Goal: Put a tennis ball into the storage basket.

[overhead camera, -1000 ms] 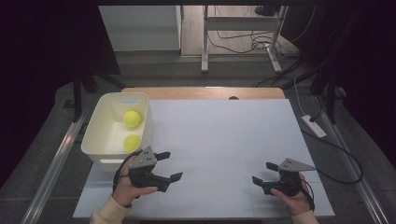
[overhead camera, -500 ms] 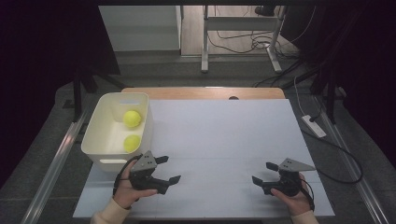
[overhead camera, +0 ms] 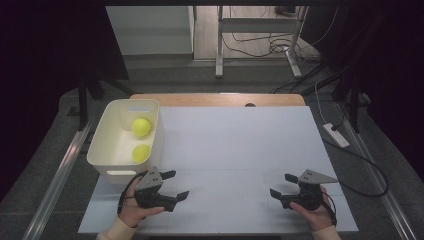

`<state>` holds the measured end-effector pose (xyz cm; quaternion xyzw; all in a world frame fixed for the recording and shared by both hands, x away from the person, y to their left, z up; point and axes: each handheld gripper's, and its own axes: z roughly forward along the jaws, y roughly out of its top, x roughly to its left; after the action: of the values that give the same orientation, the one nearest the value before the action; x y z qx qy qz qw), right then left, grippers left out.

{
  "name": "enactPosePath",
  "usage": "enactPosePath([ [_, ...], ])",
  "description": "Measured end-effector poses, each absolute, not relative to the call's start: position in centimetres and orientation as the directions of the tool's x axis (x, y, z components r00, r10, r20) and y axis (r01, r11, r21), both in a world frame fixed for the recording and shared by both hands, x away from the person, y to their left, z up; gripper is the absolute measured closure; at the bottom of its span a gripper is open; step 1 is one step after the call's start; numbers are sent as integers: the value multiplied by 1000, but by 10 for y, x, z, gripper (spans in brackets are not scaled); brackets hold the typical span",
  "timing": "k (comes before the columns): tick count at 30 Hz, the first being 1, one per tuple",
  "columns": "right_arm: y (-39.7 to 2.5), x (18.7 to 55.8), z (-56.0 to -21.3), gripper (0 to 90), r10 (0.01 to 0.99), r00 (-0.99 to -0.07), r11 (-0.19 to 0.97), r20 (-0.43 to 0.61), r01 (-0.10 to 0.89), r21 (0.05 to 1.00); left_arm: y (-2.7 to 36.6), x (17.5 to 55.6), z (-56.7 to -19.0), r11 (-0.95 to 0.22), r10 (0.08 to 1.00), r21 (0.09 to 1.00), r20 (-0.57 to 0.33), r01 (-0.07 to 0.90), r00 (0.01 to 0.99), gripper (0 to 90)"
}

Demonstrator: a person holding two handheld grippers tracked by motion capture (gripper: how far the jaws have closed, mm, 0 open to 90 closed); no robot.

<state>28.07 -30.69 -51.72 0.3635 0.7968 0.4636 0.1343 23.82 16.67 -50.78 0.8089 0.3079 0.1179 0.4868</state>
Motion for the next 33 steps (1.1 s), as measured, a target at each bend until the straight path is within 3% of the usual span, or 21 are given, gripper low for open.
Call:
enactPosePath([
  [33, -306, 279, -516, 127, 692, -713, 309, 114, 436, 845, 185, 231, -518, -272, 646, 881, -131, 387, 752, 166],
])
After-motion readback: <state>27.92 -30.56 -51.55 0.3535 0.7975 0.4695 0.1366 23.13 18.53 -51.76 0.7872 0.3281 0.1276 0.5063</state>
